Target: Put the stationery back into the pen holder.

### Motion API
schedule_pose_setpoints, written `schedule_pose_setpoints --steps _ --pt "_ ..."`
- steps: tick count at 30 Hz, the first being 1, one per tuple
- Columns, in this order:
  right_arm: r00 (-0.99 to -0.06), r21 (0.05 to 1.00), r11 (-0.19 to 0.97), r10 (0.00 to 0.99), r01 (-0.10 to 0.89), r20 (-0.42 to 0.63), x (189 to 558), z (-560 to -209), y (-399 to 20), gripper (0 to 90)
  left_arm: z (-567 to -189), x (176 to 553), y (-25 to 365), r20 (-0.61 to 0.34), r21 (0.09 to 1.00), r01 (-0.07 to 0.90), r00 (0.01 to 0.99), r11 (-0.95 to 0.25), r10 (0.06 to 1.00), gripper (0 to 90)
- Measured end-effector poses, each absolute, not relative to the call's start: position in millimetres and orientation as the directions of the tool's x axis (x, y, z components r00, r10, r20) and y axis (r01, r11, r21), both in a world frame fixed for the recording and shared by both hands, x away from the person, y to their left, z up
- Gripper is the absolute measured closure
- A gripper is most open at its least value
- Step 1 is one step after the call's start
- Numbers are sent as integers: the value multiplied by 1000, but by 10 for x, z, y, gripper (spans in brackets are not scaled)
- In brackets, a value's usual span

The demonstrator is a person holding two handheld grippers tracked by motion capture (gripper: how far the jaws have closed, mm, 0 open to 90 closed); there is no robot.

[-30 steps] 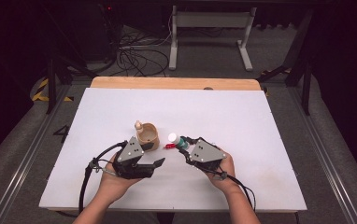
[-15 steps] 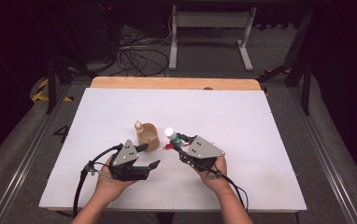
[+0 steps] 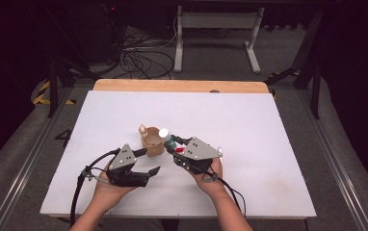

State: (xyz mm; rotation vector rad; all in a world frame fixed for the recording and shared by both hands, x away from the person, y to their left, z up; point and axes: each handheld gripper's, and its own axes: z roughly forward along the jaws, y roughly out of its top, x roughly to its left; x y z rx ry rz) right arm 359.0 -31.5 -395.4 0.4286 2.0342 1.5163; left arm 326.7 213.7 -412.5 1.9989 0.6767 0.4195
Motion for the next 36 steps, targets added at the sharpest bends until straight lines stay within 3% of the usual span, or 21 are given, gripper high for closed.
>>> schedule_pose_setpoints --steps 18,36 --pt "-799 981 191 583 -41 -147 3748 -3969 -100 658 -4161 3235 2231 39 880 274 771 -387 636 188" --pt "-815 991 134 575 7 -72 3978 -4191 133 658 -4165 3224 2309 18 885 290 761 -365 649 185"
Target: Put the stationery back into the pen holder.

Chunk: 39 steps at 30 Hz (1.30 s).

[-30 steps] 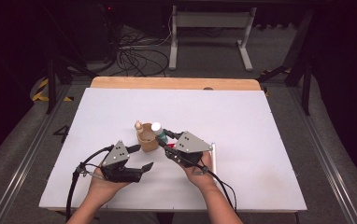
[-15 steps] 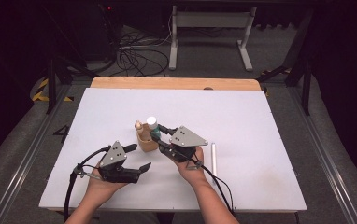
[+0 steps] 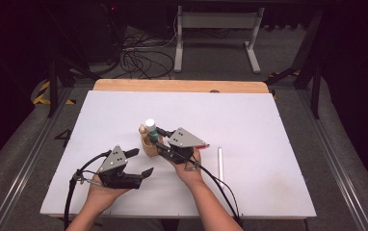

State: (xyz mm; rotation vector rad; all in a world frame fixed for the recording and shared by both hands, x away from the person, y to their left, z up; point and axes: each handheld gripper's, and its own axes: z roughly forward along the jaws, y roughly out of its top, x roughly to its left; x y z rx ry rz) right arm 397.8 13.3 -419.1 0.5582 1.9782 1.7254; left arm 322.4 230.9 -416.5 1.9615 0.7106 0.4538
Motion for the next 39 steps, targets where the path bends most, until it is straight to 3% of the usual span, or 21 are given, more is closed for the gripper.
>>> schedule_pose_setpoints --steps 39 --pt "-777 985 153 629 79 -35 4273 -4420 274 650 -4157 3224 2328 -13 892 294 775 -342 632 203"
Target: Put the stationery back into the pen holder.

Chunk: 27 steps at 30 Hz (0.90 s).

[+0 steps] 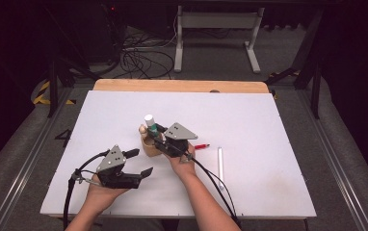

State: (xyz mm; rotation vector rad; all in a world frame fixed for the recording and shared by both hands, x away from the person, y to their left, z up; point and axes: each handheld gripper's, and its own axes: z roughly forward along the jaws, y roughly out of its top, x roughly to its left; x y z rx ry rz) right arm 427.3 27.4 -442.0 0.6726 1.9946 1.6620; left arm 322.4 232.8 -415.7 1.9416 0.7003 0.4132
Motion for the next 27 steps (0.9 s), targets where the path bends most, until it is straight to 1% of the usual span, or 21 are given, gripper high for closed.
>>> schedule_pose_setpoints --steps 7,12,14,16,24,27 --pt "-777 984 157 629 85 -33 4293 -4434 285 648 -4159 3226 2328 -13 892 295 776 -344 631 204" --pt "-776 985 151 630 88 -28 4303 -4433 279 630 -4163 3228 2325 -15 891 295 779 -346 627 204" --pt "-778 985 150 628 88 -26 4308 -4424 268 650 -4164 3228 2326 -18 891 297 779 -343 627 204" --pt "-781 985 154 624 80 -34 4308 -4418 266 644 -4165 3229 2325 -18 891 297 779 -344 627 204" --pt "-787 985 155 616 80 -33 4307 -4401 246 579 -4174 3232 2322 -14 889 297 780 -349 626 204" --pt "-798 985 156 602 80 -31 4310 -4376 220 534 -4179 3233 2321 -16 888 298 781 -351 625 204"
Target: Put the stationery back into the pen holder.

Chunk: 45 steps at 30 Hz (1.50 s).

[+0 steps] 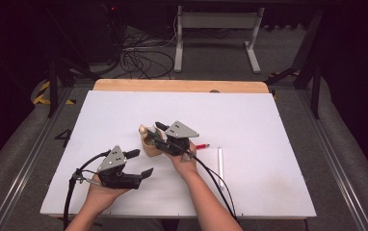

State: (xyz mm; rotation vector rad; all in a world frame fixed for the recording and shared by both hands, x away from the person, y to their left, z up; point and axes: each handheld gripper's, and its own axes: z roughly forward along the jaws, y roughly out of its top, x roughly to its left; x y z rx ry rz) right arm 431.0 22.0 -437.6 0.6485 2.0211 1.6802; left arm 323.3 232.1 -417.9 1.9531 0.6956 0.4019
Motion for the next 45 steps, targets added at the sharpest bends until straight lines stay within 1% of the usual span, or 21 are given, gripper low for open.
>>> schedule_pose_setpoints --steps 10,12,19,25,33,38,45 --pt "-821 980 178 571 85 -33 4279 -4233 59 373 -4195 3239 2299 -10 884 298 782 -359 624 204" --pt "-827 980 180 562 86 -31 4265 -4198 25 324 -4203 3244 2289 -10 884 298 784 -361 621 204" --pt "-845 979 190 534 80 -35 4200 -4106 -70 218 -4215 3246 2260 -5 881 295 786 -369 618 205" --pt "-849 977 194 528 85 -31 4140 -4043 -169 117 -4229 3254 2237 -4 879 295 790 -374 614 206" --pt "-848 977 198 528 85 -33 4060 -3954 -378 48 -4198 3280 2157 1 878 287 800 -384 600 212" --pt "-844 980 181 536 85 -26 4010 -3911 -522 7 -4180 3305 2075 1 876 284 808 -390 590 215" --pt "-841 984 157 541 80 -18 3944 -3869 -716 0 -4152 3351 1984 -2 878 281 812 -387 584 214"
